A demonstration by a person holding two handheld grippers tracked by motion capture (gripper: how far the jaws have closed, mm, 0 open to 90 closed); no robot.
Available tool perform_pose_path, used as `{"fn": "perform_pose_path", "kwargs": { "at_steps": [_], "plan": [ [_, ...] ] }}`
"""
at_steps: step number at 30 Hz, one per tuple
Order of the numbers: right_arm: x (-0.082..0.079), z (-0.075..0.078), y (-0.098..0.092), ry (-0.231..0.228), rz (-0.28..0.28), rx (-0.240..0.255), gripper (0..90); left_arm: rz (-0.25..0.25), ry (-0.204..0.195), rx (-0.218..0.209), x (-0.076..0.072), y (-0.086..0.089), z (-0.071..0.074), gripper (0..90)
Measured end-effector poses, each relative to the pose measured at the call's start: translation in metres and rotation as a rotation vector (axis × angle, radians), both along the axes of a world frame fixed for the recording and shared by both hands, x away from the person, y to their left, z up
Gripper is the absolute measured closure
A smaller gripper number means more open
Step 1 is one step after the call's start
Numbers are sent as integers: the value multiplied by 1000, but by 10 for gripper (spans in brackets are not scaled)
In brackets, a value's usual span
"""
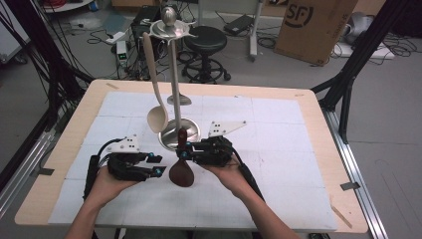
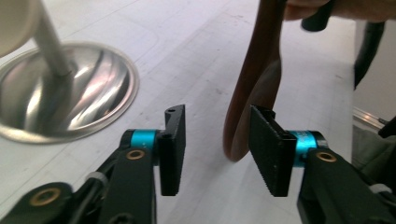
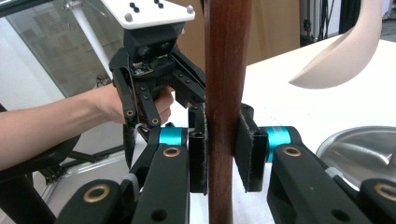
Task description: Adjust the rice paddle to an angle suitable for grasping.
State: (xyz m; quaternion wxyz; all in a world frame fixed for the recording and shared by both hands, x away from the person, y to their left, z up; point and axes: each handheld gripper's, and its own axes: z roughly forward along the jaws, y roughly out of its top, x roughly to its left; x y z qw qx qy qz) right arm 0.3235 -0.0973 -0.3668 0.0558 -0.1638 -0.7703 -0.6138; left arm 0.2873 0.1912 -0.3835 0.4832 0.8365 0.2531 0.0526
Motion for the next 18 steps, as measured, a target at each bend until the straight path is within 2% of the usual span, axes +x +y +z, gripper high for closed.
{"fn": "perform_pose_path", "kwargs": {
  "at_steps": [10, 18],
  "plan": [
    [13, 20, -2, -32, 18, -4, 770, 101, 2, 44, 2, 17, -5, 442],
    [20, 35, -1, -45, 29, -3, 770, 178, -26, 73, 3, 26, -7, 352]
  ]
}}
